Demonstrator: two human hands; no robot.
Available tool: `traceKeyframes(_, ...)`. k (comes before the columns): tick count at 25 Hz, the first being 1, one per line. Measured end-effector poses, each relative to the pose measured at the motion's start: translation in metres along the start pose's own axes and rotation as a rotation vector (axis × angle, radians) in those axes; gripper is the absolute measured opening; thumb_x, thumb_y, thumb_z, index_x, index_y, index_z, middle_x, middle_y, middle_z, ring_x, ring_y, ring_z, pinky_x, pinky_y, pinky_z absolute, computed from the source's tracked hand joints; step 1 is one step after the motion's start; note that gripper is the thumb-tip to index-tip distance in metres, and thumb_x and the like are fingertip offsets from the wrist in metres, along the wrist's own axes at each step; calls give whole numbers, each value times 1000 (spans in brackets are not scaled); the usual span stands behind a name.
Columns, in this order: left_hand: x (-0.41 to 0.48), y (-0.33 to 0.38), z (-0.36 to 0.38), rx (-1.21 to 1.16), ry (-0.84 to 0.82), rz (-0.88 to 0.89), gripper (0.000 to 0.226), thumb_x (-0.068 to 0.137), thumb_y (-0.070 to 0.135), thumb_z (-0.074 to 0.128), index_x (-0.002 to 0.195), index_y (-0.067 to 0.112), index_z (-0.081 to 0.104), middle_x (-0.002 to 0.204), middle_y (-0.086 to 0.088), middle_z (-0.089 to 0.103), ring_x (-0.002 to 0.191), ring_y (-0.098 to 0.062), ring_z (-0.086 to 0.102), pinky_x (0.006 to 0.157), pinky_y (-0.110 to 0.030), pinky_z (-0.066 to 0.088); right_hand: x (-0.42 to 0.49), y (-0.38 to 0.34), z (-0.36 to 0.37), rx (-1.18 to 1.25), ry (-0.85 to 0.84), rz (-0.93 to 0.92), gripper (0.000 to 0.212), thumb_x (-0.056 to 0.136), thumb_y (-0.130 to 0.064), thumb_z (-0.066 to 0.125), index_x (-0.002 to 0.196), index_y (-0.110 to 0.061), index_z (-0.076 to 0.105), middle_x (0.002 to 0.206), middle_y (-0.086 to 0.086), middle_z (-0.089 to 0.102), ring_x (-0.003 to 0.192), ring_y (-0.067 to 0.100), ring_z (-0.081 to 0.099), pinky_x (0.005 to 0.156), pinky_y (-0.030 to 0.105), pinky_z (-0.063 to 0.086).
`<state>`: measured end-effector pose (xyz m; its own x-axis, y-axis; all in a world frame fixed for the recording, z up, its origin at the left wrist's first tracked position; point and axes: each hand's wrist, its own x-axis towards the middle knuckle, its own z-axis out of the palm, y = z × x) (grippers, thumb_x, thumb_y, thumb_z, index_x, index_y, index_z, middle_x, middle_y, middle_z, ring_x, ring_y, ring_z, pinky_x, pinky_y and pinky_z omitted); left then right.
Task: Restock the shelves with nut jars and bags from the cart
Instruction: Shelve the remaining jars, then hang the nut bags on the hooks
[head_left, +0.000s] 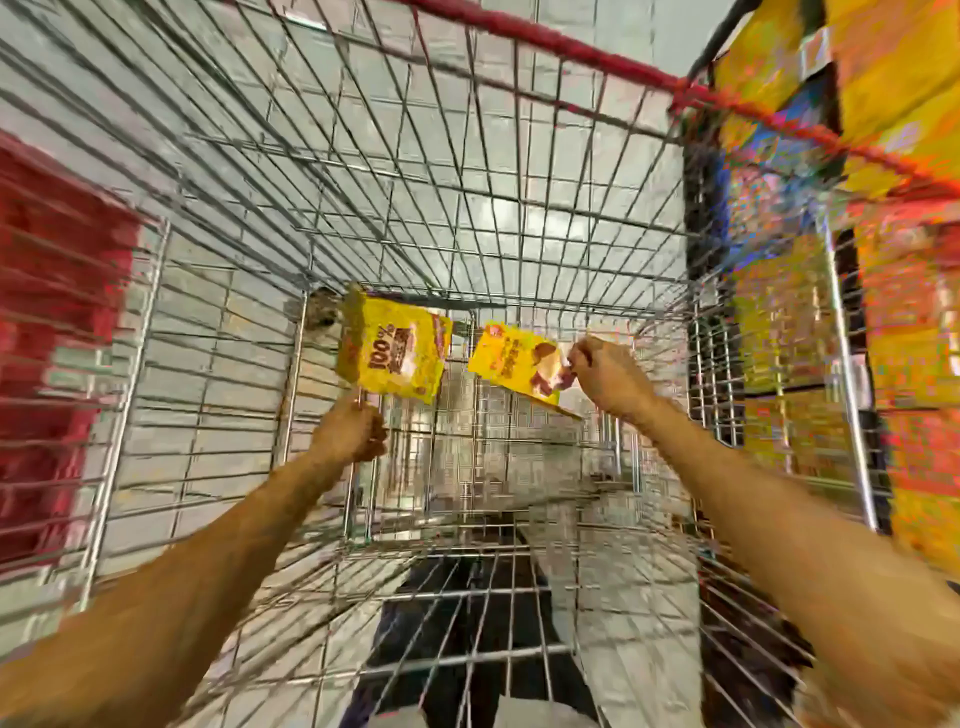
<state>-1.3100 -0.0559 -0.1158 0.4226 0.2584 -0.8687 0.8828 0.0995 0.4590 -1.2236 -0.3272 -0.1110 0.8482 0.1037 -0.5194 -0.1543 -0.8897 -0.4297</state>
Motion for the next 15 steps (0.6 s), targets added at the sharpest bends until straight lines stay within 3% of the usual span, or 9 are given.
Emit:
traceKeyframes(3, 94, -33, 5, -70, 112, -117, 29, 99, 8, 39, 72, 8, 50, 63, -7, 54, 43, -10, 52, 33, -11, 39, 91, 36, 53, -113, -96, 36, 29, 99, -18, 36, 99, 3, 56, 108, 28, 59, 94, 36, 56, 73, 36, 40)
traceKeyframes(6, 158, -64, 18, -237, 141, -167, 28, 98, 11, 44, 70, 7, 50, 59, -7, 54, 30, -5, 48, 30, -10, 33, 150, 63, 89, -190, -138, 28, 29, 96, -18, 43, 107, 3, 58, 112, 25, 57, 105, 38, 55, 85, 38, 45)
traceKeyframes(8, 192, -76, 25, -346, 177, -174, 26, 98, 14, 45, 73, 7, 51, 65, -11, 51, 27, -4, 46, 31, -11, 31, 177, 78, 112, -206, -184, 35, 34, 94, -29, 49, 108, 1, 58, 107, 25, 59, 106, 39, 57, 92, 42, 44)
traceKeyframes(10, 219, -78, 29, -493, 183, -187, 25, 98, 21, 45, 76, 12, 50, 69, -9, 47, 35, -6, 48, 36, -17, 35, 191, 92, 131, -280, -199, 6, 41, 90, -44, 54, 101, -4, 56, 101, 20, 63, 100, 35, 61, 88, 43, 46)
traceKeyframes(13, 246, -74, 35, -582, 134, -233, 29, 97, 32, 45, 69, 23, 46, 56, 4, 50, 50, -6, 47, 49, -20, 37, 205, 110, 141, -363, -177, 27, 58, 75, -61, 64, 105, -12, 51, 112, 11, 62, 102, 32, 60, 84, 41, 49)
traceKeyframes(15, 256, -59, 44, -638, 128, -218, 27, 97, 32, 43, 71, 25, 47, 43, 11, 54, 43, -2, 52, 43, -15, 42, 213, 115, 134, -368, -237, 87, 76, 65, -71, 63, 113, -14, 48, 117, 9, 62, 106, 32, 59, 86, 39, 49)
